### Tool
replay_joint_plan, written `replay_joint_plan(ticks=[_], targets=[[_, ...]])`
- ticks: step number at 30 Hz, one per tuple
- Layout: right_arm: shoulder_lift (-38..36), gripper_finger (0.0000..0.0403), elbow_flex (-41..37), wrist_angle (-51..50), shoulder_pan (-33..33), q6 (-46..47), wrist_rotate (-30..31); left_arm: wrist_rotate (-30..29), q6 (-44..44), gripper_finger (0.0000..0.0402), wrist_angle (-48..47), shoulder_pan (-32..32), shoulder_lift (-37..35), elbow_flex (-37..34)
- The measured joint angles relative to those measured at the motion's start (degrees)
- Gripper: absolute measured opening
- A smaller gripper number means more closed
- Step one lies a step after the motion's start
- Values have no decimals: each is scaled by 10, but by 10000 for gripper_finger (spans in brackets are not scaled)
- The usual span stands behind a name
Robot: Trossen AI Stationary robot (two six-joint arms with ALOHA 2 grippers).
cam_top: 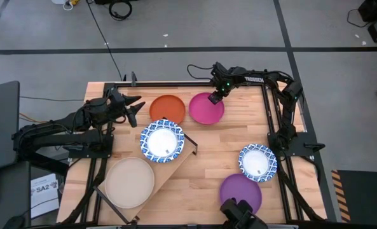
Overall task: Place and stack plates onto a shelf
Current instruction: Stack the pink plate on top of the light brown plate on the shelf
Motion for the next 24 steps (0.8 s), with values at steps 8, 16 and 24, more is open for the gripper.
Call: replay_joint_plan(ticks=[8, 16, 24], targets=[[0, 57, 0, 0, 0, 20, 0, 0, -3, 164, 0, 0, 0, 0], [-1, 13, 0, 0, 0, 19, -1, 0, -4, 164, 0, 0, 0, 0], [-1, 15, 0, 0, 0, 19, -1, 0, -1, 164, 0, 0, 0, 0]])
